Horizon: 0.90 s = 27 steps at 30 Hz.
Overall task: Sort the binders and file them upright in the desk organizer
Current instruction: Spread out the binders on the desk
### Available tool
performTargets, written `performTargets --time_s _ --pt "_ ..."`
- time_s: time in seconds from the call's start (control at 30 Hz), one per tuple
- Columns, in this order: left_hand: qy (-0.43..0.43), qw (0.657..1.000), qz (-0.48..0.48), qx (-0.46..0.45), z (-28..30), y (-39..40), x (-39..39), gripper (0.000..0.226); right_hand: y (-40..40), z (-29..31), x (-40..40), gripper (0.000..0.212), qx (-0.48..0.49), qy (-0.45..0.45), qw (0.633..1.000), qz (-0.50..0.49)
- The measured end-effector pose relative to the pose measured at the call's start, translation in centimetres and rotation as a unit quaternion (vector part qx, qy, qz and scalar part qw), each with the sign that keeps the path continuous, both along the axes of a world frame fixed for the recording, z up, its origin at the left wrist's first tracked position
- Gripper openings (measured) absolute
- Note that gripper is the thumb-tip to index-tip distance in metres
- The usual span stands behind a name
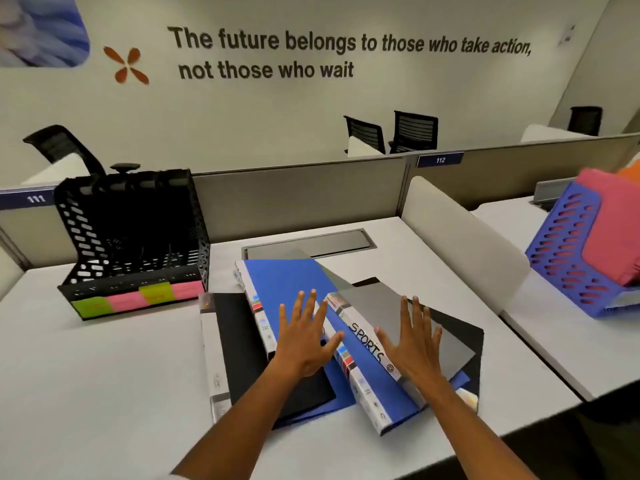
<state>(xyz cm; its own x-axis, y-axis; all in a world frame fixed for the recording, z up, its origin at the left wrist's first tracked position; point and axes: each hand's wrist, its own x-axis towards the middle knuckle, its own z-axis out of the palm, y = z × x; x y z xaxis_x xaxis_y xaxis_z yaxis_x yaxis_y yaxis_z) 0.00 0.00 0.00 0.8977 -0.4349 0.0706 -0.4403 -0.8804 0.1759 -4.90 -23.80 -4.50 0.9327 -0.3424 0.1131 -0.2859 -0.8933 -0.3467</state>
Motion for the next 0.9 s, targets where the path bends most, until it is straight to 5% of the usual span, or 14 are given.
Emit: performTargets --time_s 0.4,0.9 --pt "0.097 0.995 0.021 0.034 -2.9 -8.7 -3.6 0.083 -11.0 -4.3 0.3 0.097 0.071 0.161 0.983 -0.057" --pt "0.196 0.978 0.04 0.053 -4.3 -12.8 -5.2 0.082 -15.0 -4.6 1.0 0.089 0.17 0.196 0.963 -0.079"
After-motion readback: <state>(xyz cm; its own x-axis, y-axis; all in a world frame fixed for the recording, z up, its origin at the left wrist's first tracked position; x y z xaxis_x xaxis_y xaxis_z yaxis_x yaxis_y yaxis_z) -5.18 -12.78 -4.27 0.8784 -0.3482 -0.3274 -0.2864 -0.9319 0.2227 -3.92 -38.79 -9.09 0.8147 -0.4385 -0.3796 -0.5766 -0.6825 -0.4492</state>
